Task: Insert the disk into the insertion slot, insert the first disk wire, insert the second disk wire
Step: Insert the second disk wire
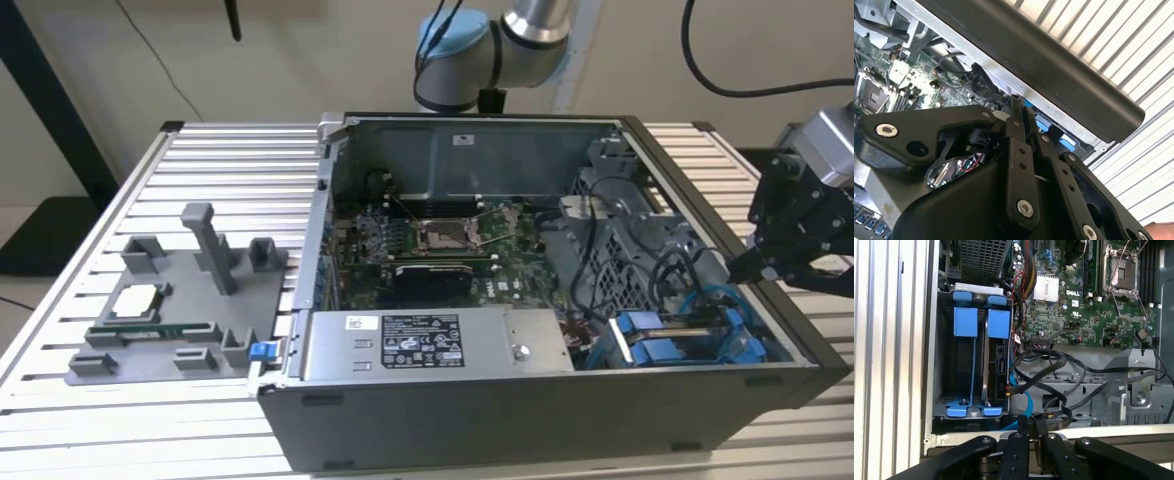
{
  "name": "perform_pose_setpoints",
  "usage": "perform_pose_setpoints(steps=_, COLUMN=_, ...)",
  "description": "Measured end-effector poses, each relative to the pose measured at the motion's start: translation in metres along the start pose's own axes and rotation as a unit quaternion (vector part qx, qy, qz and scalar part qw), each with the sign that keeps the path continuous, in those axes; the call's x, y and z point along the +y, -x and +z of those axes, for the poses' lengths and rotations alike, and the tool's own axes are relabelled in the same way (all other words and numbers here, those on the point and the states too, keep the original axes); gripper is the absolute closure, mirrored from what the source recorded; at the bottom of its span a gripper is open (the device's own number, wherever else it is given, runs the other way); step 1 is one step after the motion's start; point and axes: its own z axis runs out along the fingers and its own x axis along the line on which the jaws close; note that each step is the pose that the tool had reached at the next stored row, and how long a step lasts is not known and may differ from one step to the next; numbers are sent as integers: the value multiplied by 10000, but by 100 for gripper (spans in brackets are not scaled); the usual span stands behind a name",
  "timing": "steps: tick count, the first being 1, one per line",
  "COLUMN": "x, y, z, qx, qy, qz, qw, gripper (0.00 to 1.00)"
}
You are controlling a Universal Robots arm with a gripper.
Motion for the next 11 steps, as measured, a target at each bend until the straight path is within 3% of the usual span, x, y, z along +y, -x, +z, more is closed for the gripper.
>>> perform_pose_setpoints(steps=5, x=2, y=2, z=-9, qx=-1, qy=0, qz=0, qw=10000, gripper=100)
perform_pose_setpoints(steps=11, x=51, y=27, z=-106, qx=0, qy=0, qz=0, qw=10000, gripper=100)
